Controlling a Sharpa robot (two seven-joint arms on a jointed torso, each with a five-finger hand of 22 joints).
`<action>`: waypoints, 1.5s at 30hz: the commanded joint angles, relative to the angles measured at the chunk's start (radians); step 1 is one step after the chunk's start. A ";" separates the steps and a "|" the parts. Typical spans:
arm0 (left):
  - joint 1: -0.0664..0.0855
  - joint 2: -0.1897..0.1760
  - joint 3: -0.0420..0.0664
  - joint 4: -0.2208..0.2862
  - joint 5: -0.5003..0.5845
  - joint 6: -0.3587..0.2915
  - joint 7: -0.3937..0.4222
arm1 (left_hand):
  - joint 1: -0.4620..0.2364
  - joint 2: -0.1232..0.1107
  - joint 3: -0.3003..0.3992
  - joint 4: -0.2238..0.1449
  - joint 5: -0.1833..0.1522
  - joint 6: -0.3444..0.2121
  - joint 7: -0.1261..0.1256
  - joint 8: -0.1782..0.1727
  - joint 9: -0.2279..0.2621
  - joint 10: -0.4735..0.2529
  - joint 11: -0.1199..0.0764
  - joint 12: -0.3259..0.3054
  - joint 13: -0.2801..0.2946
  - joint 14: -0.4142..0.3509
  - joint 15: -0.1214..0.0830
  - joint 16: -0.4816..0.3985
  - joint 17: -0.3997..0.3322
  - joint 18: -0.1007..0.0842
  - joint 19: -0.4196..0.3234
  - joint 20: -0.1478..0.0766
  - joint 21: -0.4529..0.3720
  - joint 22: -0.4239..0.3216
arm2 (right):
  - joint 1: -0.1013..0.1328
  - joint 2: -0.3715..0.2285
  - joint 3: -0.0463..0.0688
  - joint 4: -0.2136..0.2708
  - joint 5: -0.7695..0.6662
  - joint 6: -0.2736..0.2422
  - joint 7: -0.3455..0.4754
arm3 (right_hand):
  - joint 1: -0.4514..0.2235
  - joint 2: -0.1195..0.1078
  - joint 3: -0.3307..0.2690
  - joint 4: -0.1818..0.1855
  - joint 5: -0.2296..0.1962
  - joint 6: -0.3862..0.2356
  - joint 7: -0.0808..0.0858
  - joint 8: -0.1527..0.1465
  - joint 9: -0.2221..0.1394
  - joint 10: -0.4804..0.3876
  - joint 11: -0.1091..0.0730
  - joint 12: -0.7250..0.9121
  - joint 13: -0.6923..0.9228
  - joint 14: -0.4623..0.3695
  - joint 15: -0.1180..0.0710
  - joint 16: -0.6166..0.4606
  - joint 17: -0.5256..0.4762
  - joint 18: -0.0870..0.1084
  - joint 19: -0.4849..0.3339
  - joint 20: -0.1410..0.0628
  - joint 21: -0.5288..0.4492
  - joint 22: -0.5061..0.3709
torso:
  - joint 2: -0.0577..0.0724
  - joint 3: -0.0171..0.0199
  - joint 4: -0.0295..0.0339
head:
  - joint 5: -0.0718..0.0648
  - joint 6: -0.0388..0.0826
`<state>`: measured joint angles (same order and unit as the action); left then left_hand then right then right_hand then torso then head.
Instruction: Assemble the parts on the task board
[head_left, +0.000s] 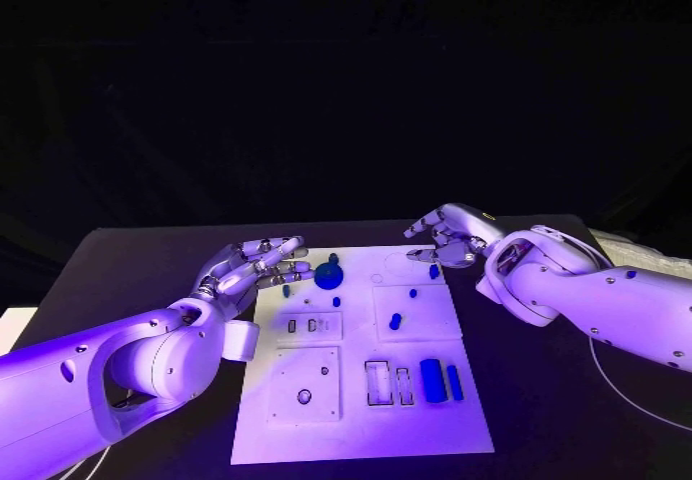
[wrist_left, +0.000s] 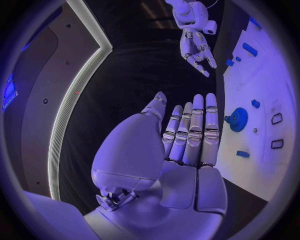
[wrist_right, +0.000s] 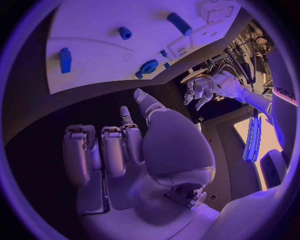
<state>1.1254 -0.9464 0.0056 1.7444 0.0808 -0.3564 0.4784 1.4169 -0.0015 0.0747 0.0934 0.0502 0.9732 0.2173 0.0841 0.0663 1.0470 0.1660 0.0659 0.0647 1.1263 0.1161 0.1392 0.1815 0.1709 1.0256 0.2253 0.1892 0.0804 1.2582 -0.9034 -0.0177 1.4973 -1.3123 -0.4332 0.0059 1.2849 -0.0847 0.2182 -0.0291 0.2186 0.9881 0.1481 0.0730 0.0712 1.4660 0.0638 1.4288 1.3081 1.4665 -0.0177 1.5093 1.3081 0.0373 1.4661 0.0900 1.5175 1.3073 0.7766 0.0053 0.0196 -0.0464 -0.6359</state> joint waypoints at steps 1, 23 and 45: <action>0.001 0.003 0.001 -0.004 0.001 0.030 0.014 | -0.003 0.002 -0.002 -0.004 0.005 0.003 0.001 -0.006 -0.001 0.006 0.001 -0.001 0.000 0.005 0.001 -0.005 0.001 0.011 0.006 -0.001 -0.007 -0.001 | -0.007 -0.029 -0.001 -0.003 0.064 0.035 0.114 | 0.005 -0.009 -0.001 -0.008 -0.006 0.004 0.001 -0.007 -0.003 0.042 -0.004 -0.010 0.170 0.076 0.002 0.004 0.113 -0.006 0.025 0.005 0.002 0.120 | -0.004 0.0040 -0.0117 | -0.006 -0.001; 0.000 0.014 0.000 -0.027 0.001 0.036 0.012 | -0.003 0.003 -0.002 -0.005 0.006 0.003 0.001 -0.006 -0.001 0.006 0.001 -0.001 0.000 0.005 0.001 -0.006 0.002 0.011 0.006 -0.001 -0.008 -0.002 | -0.071 -0.001 -0.001 -0.169 0.052 0.103 0.131 | 0.020 -0.018 -0.014 -0.028 -0.007 -0.031 0.006 -0.011 -0.006 0.024 0.000 -0.046 0.151 0.075 0.008 0.003 0.113 -0.004 0.018 0.010 -0.002 0.110 | -0.004 0.0161 -0.0161 | 0.004 -0.005; -0.001 0.013 0.000 -0.027 0.001 0.037 0.008 | -0.002 0.005 -0.002 -0.007 0.006 0.004 0.000 -0.006 -0.001 0.006 0.001 -0.001 0.000 0.006 0.001 -0.007 0.002 0.011 0.007 -0.001 -0.009 -0.002 | -0.090 0.070 -0.001 -0.242 0.040 0.097 0.126 | 0.029 0.048 0.035 -0.037 -0.058 0.023 0.001 -0.001 -0.001 0.034 -0.004 -0.032 0.161 0.077 0.003 0.006 0.124 -0.005 0.021 0.007 0.000 0.116 | -0.005 0.0149 -0.0148 | -0.001 -0.016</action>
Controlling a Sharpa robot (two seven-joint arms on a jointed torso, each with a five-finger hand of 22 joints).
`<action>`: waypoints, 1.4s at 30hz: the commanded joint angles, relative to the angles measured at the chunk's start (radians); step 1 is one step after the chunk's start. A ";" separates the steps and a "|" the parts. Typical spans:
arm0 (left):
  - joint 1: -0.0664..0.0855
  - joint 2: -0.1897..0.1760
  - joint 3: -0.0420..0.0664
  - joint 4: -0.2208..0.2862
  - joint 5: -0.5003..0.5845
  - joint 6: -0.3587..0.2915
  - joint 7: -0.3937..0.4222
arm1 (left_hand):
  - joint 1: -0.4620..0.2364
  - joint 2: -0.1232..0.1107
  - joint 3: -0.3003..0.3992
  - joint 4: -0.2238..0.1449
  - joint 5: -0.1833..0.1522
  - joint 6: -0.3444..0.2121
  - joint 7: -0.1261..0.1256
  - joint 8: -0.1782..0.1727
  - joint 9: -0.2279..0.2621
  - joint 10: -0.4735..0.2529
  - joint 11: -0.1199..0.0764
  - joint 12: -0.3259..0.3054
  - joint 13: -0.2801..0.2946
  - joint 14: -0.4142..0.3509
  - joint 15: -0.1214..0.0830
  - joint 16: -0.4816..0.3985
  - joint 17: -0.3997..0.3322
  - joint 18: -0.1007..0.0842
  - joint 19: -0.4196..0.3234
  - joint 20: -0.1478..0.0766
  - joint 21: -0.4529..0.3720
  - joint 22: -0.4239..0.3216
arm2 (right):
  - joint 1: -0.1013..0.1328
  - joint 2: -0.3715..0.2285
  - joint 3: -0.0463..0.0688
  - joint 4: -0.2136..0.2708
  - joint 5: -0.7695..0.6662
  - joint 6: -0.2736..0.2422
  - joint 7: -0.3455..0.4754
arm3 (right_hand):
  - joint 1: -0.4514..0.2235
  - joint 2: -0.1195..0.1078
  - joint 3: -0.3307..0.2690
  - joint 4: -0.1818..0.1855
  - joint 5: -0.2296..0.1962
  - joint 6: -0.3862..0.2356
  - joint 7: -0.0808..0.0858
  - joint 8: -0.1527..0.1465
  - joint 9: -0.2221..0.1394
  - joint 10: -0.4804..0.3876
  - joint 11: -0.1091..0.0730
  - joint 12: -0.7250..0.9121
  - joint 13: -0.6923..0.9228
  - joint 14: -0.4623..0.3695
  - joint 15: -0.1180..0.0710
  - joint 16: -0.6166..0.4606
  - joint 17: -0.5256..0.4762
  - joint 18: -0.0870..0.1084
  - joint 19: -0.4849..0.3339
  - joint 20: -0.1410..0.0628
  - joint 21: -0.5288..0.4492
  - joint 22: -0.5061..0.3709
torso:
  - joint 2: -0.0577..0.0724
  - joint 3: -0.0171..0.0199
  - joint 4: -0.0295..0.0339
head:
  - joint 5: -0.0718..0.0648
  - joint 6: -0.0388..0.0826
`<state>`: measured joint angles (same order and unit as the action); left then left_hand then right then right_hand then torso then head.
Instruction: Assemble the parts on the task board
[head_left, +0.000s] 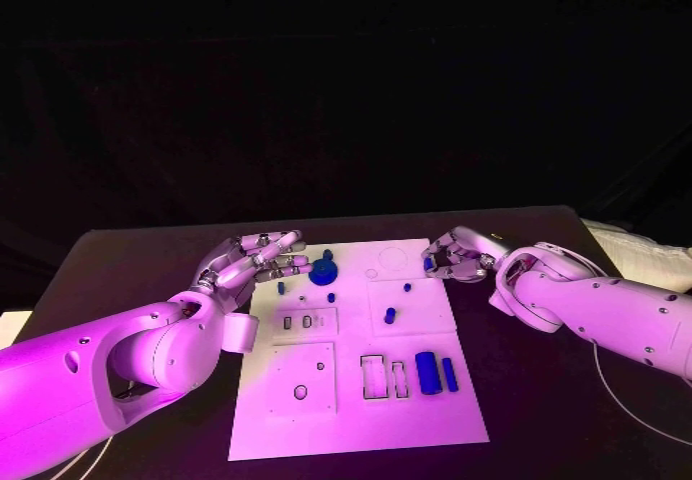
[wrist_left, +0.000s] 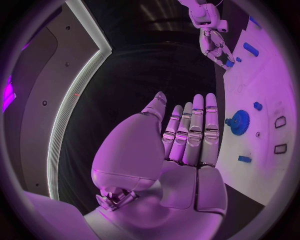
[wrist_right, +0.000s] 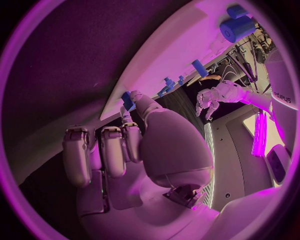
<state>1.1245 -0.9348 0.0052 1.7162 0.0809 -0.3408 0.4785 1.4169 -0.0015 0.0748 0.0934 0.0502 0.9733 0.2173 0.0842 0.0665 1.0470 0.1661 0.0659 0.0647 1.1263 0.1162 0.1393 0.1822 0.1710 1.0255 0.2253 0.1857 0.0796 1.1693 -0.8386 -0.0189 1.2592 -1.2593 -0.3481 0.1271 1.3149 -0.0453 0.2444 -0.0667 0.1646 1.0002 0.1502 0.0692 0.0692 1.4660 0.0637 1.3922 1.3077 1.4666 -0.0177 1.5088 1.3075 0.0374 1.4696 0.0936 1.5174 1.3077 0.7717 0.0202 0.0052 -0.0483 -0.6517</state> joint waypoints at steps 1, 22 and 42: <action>0.000 0.002 0.001 0.001 0.001 0.021 0.008 | -0.002 0.005 -0.002 -0.007 0.006 0.004 0.000 -0.007 -0.001 0.006 0.001 -0.001 0.000 0.006 0.001 -0.007 0.002 0.011 0.007 -0.001 -0.005 -0.002 | -0.002 0.007 0.000 -0.005 -0.013 0.013 0.005 | -0.002 0.011 0.010 0.000 -0.004 0.013 -0.001 0.003 0.001 0.034 -0.005 0.005 0.161 0.077 0.003 0.007 0.124 -0.005 0.018 0.003 0.000 0.116 | 0.000 -0.0003 -0.0010 | 0.001 0.000; 0.000 0.001 0.001 0.000 0.001 0.021 0.005 | 0.000 0.008 0.000 -0.009 0.006 0.004 0.000 -0.007 -0.001 0.006 0.000 -0.001 0.001 0.006 0.001 -0.008 0.003 0.011 0.008 -0.001 -0.007 -0.002 | -0.002 0.007 0.000 -0.008 -0.013 -0.010 -0.013 | 0.001 0.038 0.059 -0.017 -0.026 0.109 -0.034 0.028 0.013 0.037 -0.032 0.010 0.167 0.078 -0.018 0.007 0.128 -0.005 0.018 -0.015 0.000 0.116 | 0.000 0.0009 -0.0005 | 0.001 -0.003; 0.000 0.008 0.000 -0.008 0.001 0.019 0.005 | 0.002 0.009 0.000 -0.012 0.006 0.005 0.000 -0.008 -0.001 0.006 0.000 -0.001 0.000 0.007 0.001 -0.009 0.003 0.011 0.008 -0.001 -0.008 -0.003 | 0.045 0.008 0.002 0.202 0.069 -0.035 -0.168 | -0.007 0.069 0.105 -0.027 -0.070 0.118 -0.038 0.018 0.013 0.018 -0.037 -0.047 0.136 0.077 -0.024 0.003 0.123 -0.003 0.015 -0.025 -0.004 0.109 | -0.004 -0.0031 0.0027 | 0.006 -0.003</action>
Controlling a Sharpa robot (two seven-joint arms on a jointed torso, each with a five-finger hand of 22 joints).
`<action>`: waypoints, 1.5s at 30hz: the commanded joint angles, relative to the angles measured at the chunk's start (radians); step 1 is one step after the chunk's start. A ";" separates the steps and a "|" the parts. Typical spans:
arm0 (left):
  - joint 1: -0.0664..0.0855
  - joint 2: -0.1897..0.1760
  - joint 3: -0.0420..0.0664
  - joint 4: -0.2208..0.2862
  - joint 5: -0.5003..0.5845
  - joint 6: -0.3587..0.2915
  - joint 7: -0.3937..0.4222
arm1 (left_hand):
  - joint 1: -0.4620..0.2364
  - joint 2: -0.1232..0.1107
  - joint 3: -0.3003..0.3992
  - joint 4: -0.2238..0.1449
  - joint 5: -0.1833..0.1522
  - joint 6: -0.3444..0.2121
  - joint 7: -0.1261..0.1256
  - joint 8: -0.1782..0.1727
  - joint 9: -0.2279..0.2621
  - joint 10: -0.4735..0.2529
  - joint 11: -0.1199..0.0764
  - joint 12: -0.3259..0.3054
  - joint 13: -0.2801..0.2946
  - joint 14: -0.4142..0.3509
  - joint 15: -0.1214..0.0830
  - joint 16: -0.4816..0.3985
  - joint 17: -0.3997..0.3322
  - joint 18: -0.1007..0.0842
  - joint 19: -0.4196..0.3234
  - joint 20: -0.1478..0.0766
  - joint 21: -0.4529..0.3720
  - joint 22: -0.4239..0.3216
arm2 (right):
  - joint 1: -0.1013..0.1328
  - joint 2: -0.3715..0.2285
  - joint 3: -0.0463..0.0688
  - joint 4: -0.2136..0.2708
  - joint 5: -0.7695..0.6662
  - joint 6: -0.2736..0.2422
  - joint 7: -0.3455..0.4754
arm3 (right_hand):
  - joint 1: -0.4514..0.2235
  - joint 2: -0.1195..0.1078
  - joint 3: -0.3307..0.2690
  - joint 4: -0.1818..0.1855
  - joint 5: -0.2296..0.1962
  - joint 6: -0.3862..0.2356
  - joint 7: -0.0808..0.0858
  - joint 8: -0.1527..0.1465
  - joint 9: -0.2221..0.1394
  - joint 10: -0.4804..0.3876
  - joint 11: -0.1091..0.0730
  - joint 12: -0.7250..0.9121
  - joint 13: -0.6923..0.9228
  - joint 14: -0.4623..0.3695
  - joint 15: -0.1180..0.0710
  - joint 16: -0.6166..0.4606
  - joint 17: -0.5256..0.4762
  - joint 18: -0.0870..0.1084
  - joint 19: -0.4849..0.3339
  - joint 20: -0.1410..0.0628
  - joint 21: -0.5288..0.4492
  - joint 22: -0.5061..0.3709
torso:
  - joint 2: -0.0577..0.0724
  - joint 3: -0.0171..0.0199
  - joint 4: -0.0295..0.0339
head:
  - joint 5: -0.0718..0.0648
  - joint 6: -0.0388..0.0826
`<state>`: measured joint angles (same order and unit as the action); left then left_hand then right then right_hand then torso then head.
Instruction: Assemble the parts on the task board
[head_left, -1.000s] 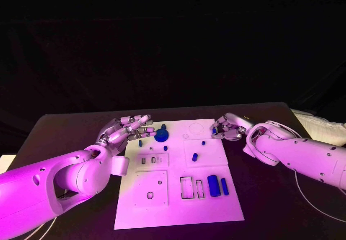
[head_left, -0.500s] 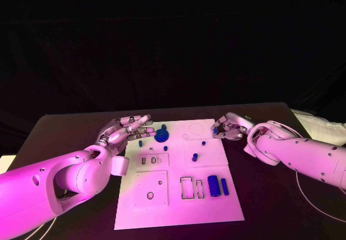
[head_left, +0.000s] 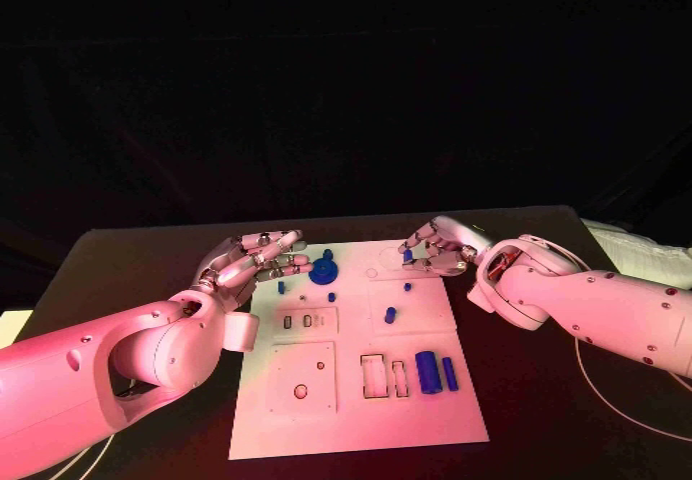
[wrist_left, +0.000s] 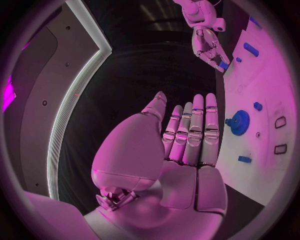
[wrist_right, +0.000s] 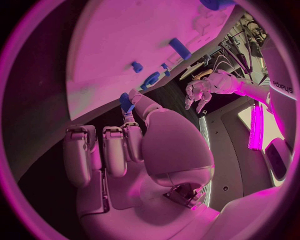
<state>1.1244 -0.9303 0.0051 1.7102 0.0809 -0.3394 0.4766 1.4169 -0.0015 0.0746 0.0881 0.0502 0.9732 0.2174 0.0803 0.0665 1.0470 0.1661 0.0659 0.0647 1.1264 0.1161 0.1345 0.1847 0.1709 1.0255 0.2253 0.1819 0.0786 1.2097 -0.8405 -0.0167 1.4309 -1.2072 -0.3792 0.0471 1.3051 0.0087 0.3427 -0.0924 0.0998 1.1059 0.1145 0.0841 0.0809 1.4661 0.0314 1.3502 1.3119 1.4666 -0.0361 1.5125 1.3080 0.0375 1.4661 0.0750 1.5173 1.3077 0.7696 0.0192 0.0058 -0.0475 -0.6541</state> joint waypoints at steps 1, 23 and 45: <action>0.001 0.005 0.001 -0.003 0.001 0.018 0.007 | 0.002 0.009 0.000 -0.006 0.006 0.005 0.000 -0.004 -0.001 0.006 0.000 -0.001 0.000 0.007 0.001 -0.005 0.001 0.011 0.008 -0.001 -0.004 -0.002 | 0.007 0.016 0.000 0.042 0.011 -0.004 -0.105 | 0.002 0.015 0.007 -0.001 -0.006 0.012 -0.002 0.003 0.002 0.017 -0.005 -0.005 0.132 0.077 -0.006 -0.001 0.122 -0.003 0.018 -0.007 -0.004 0.109 | -0.003 -0.0028 0.0032 | 0.006 -0.003; 0.001 0.002 0.001 -0.033 0.009 0.015 0.012 | 0.004 0.010 0.001 -0.009 0.006 0.005 0.000 -0.005 -0.001 0.006 0.000 -0.001 0.000 0.007 0.001 -0.006 0.002 0.011 0.009 -0.001 -0.005 -0.002 | -0.063 0.234 -0.011 0.081 -0.199 -0.014 -0.294 | -0.009 0.004 0.030 -0.018 0.002 0.022 -0.004 -0.003 0.002 -0.014 -0.007 -0.090 0.085 0.072 -0.008 -0.012 0.101 0.000 0.011 -0.009 -0.011 0.094 | -0.011 -0.0244 0.0344 | 0.057 -0.048; 0.001 -0.002 0.001 -0.030 0.011 0.016 0.011 | 0.004 0.010 0.001 -0.009 0.006 0.005 0.000 -0.005 -0.001 0.006 0.000 -0.001 0.000 0.007 0.001 -0.006 0.002 0.011 0.009 -0.001 -0.005 -0.002 | -0.106 0.286 -0.023 0.061 -0.252 0.022 -0.314 | -0.015 -0.002 0.035 -0.022 0.005 0.024 -0.003 -0.005 0.001 -0.016 -0.006 -0.096 0.081 0.072 -0.008 -0.012 0.101 0.000 0.011 -0.010 -0.011 0.093 | -0.009 -0.0222 0.0311 | 0.064 -0.067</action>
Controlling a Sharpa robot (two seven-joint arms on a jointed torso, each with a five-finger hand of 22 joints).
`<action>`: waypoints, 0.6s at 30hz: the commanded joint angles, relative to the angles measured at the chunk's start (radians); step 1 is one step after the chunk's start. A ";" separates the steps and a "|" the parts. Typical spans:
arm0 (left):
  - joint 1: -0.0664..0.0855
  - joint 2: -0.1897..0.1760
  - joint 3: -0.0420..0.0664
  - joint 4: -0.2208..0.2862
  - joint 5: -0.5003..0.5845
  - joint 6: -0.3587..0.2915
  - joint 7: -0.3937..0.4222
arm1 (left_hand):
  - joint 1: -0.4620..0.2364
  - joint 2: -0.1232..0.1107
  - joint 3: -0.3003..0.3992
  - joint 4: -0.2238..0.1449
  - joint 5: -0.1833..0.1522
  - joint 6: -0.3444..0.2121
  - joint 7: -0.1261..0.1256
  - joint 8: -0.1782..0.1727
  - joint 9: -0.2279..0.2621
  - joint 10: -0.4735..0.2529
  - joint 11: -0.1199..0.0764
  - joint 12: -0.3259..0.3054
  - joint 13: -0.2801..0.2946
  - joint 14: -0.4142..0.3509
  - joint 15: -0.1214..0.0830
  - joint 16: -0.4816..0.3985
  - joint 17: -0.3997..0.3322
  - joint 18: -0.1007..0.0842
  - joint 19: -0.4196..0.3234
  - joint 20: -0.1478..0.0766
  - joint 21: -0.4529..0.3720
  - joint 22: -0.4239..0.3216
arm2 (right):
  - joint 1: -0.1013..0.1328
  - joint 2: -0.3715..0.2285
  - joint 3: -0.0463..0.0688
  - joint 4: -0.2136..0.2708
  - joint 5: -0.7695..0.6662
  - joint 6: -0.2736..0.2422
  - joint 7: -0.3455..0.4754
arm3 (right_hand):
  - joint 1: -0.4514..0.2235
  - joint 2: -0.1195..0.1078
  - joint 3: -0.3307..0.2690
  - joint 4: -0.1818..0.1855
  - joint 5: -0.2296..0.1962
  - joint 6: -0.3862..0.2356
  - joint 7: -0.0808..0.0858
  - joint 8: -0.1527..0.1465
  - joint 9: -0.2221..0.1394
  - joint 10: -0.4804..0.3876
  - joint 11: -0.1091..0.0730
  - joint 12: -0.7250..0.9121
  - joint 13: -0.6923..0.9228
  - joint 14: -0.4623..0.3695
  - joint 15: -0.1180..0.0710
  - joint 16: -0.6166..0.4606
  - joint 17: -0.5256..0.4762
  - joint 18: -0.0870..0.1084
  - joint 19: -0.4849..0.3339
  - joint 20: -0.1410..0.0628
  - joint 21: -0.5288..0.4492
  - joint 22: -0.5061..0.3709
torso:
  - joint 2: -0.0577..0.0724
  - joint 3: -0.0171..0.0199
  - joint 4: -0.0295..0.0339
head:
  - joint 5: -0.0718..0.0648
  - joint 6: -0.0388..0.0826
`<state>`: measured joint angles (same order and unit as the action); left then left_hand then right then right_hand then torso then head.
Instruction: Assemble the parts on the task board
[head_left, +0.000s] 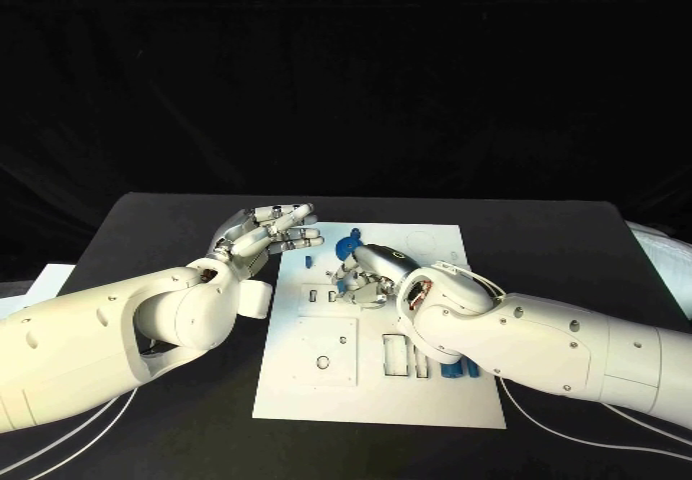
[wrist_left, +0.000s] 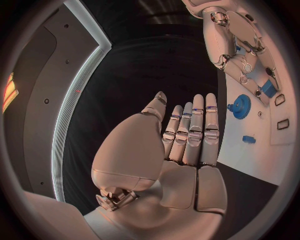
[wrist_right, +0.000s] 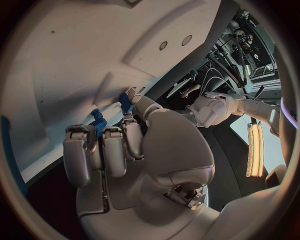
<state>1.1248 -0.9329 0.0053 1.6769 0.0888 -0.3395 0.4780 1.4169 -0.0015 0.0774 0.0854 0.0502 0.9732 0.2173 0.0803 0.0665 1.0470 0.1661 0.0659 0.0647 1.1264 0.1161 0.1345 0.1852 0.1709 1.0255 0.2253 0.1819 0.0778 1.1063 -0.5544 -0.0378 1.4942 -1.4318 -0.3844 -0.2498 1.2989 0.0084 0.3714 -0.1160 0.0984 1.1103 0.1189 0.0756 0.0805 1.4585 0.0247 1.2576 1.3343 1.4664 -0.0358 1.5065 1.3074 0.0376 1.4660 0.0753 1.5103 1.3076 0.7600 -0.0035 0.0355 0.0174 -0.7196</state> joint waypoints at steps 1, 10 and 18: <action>0.001 0.000 0.001 0.002 0.003 0.016 0.009 | 0.004 0.010 -0.002 -0.006 0.006 0.005 0.000 -0.005 -0.001 0.006 0.000 -0.001 0.000 0.007 0.001 -0.006 0.001 0.011 0.009 -0.001 -0.005 -0.001 | -0.003 0.000 -0.002 -0.002 -0.027 0.029 -0.018 | -0.009 -0.002 0.006 0.001 0.006 0.019 -0.008 0.004 0.001 -0.008 0.000 -0.004 0.059 0.072 -0.009 -0.006 0.102 0.000 0.011 -0.010 -0.004 0.094 | 0.000 0.0004 0.0011 | -0.001 -0.002; 0.001 0.000 0.001 0.002 0.004 0.017 0.008 | 0.004 0.010 -0.002 -0.006 0.006 0.005 0.000 -0.005 -0.001 0.006 0.000 -0.001 0.000 0.007 0.001 -0.006 0.001 0.011 0.009 -0.001 -0.005 -0.001 | -0.009 -0.001 -0.003 0.005 -0.024 0.053 -0.025 | -0.017 -0.007 0.007 0.001 0.003 0.020 -0.007 0.002 0.001 -0.008 0.000 -0.006 0.058 0.072 -0.009 -0.007 0.101 0.000 0.011 -0.010 -0.005 0.093 | 0.001 0.0001 0.0002 | 0.000 -0.005; 0.001 -0.003 0.001 0.004 0.004 0.017 0.008 | 0.004 0.010 -0.002 -0.006 0.006 0.005 0.000 -0.005 -0.001 0.006 0.000 -0.001 0.000 0.007 0.001 -0.006 0.001 0.011 0.009 -0.001 -0.005 -0.001 | -0.012 -0.007 -0.003 0.011 -0.026 0.077 -0.029 | -0.024 -0.012 0.006 0.001 0.000 0.019 -0.007 0.000 0.000 -0.009 0.001 -0.010 0.055 0.072 -0.008 -0.007 0.102 0.000 0.011 -0.010 -0.005 0.093 | 0.002 0.0008 0.0002 | -0.002 -0.009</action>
<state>1.1248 -0.9359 0.0051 1.6780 0.0904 -0.3394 0.4774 1.4169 -0.0015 0.0774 0.0854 0.0502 0.9732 0.2174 0.0803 0.0665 1.0470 0.1661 0.0659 0.0647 1.1264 0.1161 0.1346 0.1851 0.1709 1.0255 0.2253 0.1820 0.0778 1.1020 -0.5592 -0.0360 1.5060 -1.4454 -0.3649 -0.2554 1.2846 -0.0064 0.3712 -0.1161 0.0979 1.1122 0.1171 0.0738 0.0812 1.4586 0.0248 1.2496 1.3334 1.4665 -0.0358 1.5026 1.3073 0.0376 1.4660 0.0753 1.5103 1.3074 0.7612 -0.0031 0.0352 0.0176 -0.7264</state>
